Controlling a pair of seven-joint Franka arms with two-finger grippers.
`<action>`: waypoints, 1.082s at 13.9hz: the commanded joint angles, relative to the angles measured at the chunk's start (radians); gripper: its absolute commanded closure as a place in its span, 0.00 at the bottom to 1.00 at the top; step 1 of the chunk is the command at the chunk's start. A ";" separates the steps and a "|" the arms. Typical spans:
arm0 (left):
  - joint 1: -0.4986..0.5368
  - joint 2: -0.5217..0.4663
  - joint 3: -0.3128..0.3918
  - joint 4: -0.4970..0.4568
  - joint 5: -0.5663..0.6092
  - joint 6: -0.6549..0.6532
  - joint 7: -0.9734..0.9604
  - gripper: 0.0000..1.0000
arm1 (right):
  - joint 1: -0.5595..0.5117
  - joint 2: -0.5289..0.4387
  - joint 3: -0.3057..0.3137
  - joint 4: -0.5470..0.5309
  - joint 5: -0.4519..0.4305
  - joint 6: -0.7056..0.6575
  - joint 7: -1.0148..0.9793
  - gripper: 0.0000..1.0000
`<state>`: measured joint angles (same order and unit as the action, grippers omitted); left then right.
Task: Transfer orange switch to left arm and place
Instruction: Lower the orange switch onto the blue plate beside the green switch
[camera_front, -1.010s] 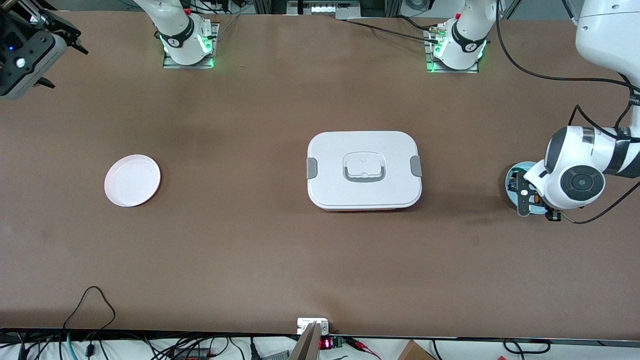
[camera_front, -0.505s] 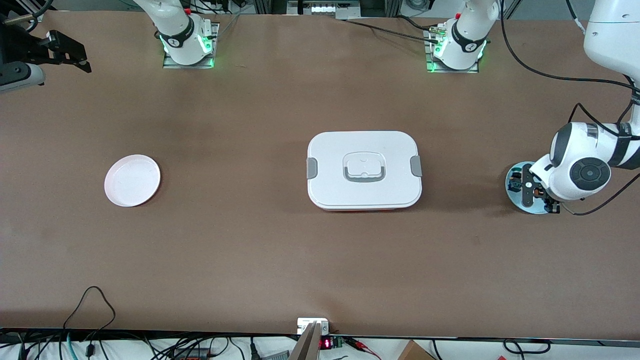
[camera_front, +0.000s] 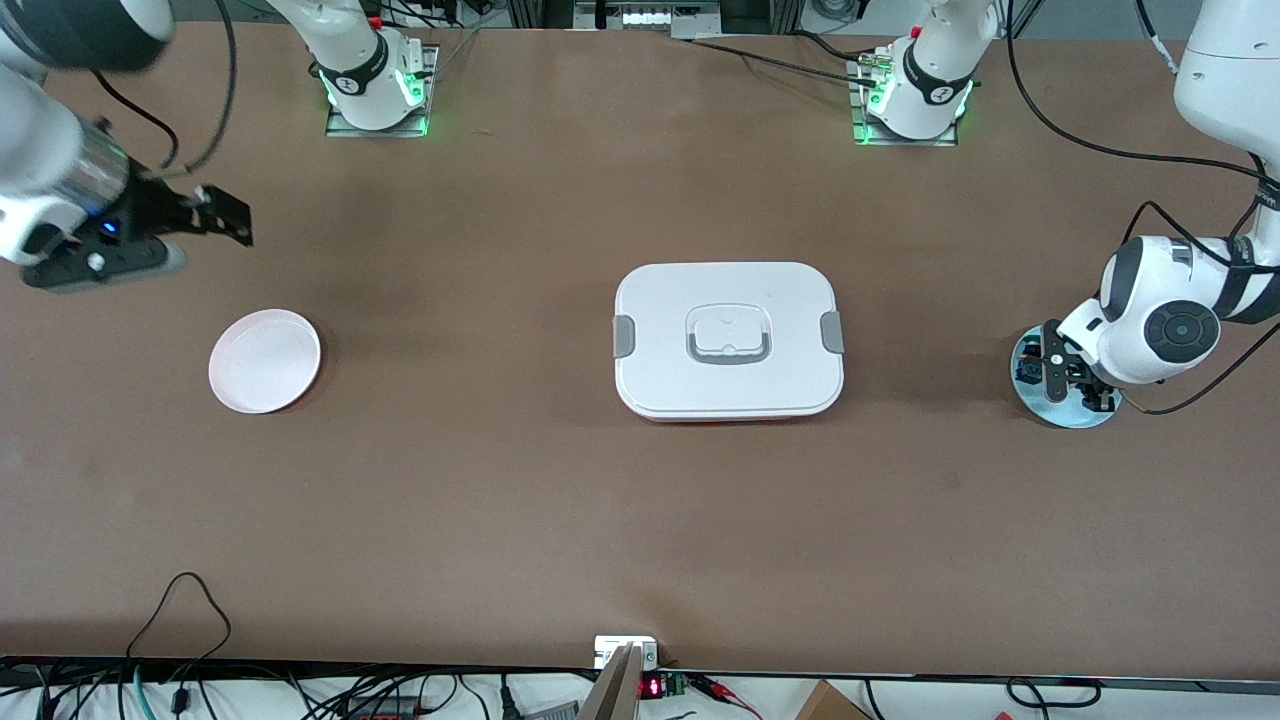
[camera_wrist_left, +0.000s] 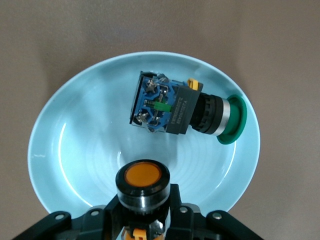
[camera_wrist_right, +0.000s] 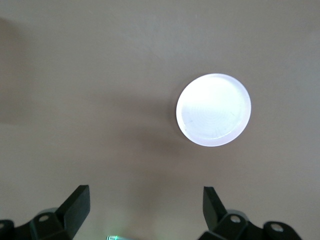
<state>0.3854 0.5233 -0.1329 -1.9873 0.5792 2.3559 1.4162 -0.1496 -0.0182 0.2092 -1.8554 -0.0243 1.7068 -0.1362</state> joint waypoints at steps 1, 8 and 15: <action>0.015 0.003 -0.014 -0.001 0.021 0.008 -0.028 0.82 | -0.021 -0.051 0.001 -0.071 0.000 0.047 -0.002 0.00; 0.024 -0.009 -0.033 0.005 0.021 -0.003 -0.005 0.00 | -0.010 -0.043 0.004 -0.064 0.000 0.048 -0.005 0.00; 0.024 -0.140 -0.091 0.028 -0.048 -0.231 -0.048 0.00 | 0.028 -0.043 0.001 -0.024 0.001 0.054 0.009 0.00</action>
<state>0.3982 0.4573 -0.1865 -1.9616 0.5654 2.2227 1.3981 -0.1478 -0.0462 0.2118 -1.9003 -0.0240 1.7672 -0.1363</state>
